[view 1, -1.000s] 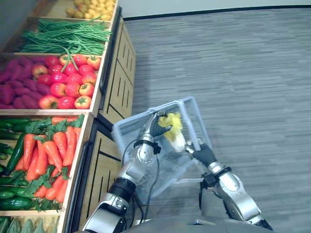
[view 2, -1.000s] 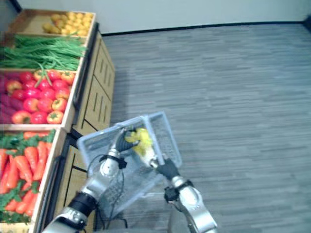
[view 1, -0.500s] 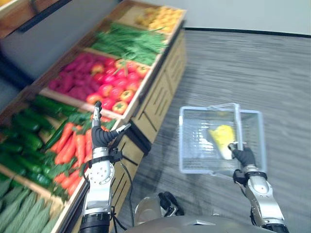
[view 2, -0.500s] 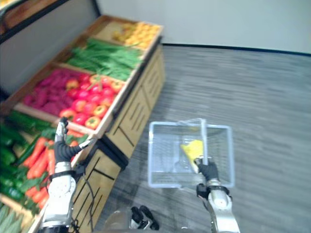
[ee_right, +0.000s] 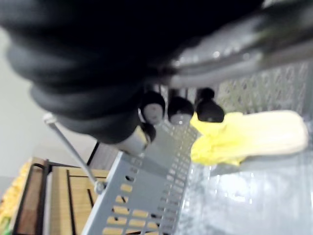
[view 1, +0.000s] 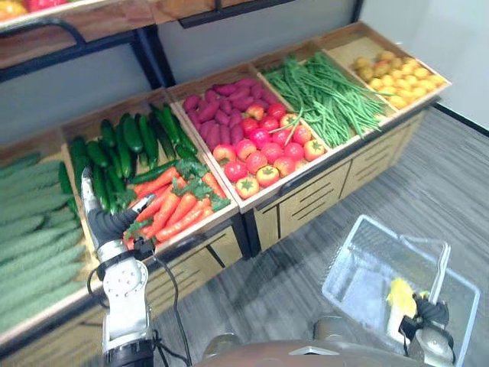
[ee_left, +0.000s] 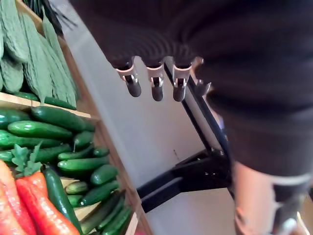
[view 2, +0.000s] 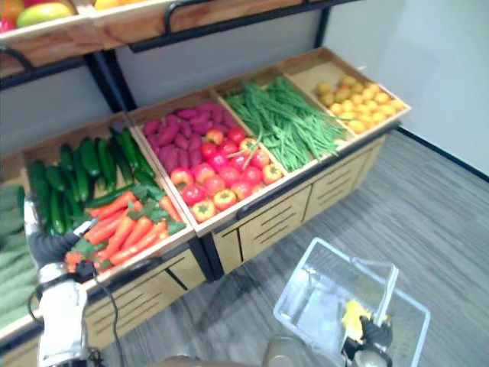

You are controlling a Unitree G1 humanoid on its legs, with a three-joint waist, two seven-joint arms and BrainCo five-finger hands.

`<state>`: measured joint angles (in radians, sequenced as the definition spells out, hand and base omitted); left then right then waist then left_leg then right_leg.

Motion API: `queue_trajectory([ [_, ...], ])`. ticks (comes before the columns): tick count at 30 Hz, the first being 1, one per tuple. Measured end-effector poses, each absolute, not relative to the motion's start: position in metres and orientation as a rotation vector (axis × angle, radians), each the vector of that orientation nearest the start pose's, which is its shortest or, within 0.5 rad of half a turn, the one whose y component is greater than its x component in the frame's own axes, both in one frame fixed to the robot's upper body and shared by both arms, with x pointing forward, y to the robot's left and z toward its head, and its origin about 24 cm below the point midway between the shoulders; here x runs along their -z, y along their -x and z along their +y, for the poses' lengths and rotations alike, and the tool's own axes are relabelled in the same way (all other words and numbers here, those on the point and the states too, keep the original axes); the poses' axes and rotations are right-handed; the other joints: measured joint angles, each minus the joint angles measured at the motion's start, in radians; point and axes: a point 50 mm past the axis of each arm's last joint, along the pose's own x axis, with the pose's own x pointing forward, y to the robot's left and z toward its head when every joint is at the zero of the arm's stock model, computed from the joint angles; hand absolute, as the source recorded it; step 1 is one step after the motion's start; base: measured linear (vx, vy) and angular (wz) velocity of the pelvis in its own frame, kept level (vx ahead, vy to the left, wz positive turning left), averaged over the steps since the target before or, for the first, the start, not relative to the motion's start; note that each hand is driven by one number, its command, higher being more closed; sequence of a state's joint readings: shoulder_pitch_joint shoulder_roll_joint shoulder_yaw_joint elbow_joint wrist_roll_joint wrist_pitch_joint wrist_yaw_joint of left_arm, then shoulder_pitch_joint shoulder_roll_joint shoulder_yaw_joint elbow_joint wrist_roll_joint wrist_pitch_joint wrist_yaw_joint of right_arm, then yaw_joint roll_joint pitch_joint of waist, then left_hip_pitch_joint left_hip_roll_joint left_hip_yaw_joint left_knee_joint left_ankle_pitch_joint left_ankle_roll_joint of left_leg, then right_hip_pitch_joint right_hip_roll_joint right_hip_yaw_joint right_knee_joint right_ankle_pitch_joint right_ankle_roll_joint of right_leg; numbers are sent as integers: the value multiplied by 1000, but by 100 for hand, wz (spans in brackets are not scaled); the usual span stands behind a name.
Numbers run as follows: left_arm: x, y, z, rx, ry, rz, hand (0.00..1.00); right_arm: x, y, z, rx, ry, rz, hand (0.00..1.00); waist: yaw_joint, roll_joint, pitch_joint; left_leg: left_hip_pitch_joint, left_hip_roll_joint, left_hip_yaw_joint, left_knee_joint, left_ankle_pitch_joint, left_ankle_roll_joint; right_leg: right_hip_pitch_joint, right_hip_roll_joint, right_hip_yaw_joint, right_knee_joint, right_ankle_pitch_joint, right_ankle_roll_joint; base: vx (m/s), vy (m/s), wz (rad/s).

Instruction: Pick vegetable in the basket

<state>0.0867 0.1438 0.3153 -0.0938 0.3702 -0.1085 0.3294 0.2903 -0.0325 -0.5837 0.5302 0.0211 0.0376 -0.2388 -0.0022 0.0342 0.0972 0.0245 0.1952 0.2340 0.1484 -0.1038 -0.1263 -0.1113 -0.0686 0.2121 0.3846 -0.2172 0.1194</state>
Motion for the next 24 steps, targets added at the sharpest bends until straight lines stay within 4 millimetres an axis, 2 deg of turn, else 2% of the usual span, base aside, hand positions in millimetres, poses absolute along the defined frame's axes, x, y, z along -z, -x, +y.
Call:
queue_trajectory([
  [1,-80,-221,261,-615,-574,-185,0,106,-62,-293,922,-7,824,100,7,3,1,7,7,-13,-39,34,3,11,0,-47,-17,-7,-13,87,-202,75],
  [3,-84,-227,257,-598,-622,-195,0,106,-55,-294,938,-12,832,100,7,19,-4,1,14,-23,-76,73,13,42,-2,-112,-46,-8,-15,12,-137,102],
  [4,-86,-230,252,-570,-634,-206,0,107,-49,-294,942,-12,846,100,7,20,-3,-6,18,6,-72,74,34,69,-18,-158,-57,-14,-26,-4,-67,114],
  [5,-87,-233,249,-536,-672,-207,0,109,-45,-291,944,-21,855,100,2,10,3,-10,40,106,-33,53,81,95,-44,-199,-68,-19,-35,-6,-24,103],
  [6,-87,-235,247,-517,-695,-204,0,109,-44,-290,942,-20,858,100,-1,10,4,-13,64,187,4,40,103,109,-55,-217,-76,-19,-35,10,14,83],
  [7,-87,-237,243,-478,-723,-206,0,107,-42,-291,936,-9,856,100,-3,12,2,-9,104,310,59,29,120,128,-72,-244,-84,-21,-34,-34,77,74],
  [8,-89,-239,241,-445,-768,-216,0,106,-43,-292,934,-3,843,100,-6,23,4,-5,144,427,101,30,116,133,-86,-259,-90,-28,-27,-53,127,67],
  [9,-89,-240,242,-421,-804,-215,0,106,-46,-291,930,-6,838,100,-7,22,4,-7,125,437,88,30,61,131,-103,-251,-89,-48,-6,-69,161,41],
  [11,-80,-244,251,-391,-887,-167,0,110,-48,-288,917,-20,848,100,-12,11,2,-7,63,432,25,43,45,124,-131,-220,-119,-46,5,-15,189,27],
  [12,-72,-246,258,-378,-916,-118,0,113,-49,-286,913,-30,861,100,-22,7,3,-10,35,429,-9,67,50,121,-147,-214,-148,-22,7,12,174,22],
  [15,-59,-252,265,-343,-966,-46,0,120,-53,-281,898,-50,888,100,-37,0,5,-45,8,411,-21,110,69,119,-168,-230,-178,16,29,31,96,25],
  [17,-61,-267,257,-287,-991,-57,0,124,-57,-278,888,-52,908,100,-58,-25,22,-85,-10,371,-28,131,81,110,-183,-267,-180,23,36,35,40,58],
  [19,-61,-278,253,-245,-1019,-58,0,126,-58,-277,893,-65,914,100,-65,-35,30,-81,-26,347,-69,153,78,122,-186,-285,-191,33,42,-6,18,44],
  [21,-66,-288,245,-209,-1039,-86,0,126,-57,-279,899,-63,916,100,-76,-33,32,-69,-57,318,-149,194,76,131,-190,-305,-215,54,51,-22,22,44],
  [22,-73,-298,235,-175,-1055,-125,0,125,-58,-282,903,-54,910,100,-91,-29,41,-64,-82,297,-203,226,84,135,-201,-323,-217,59,58,-36,74,50],
  [24,-80,-310,222,-124,-1068,-165,0,122,-63,-286,901,-46,892,100,-93,-24,55,-56,-113,298,-245,241,96,114,-221,-319,-196,64,68,-38,114,16],
])
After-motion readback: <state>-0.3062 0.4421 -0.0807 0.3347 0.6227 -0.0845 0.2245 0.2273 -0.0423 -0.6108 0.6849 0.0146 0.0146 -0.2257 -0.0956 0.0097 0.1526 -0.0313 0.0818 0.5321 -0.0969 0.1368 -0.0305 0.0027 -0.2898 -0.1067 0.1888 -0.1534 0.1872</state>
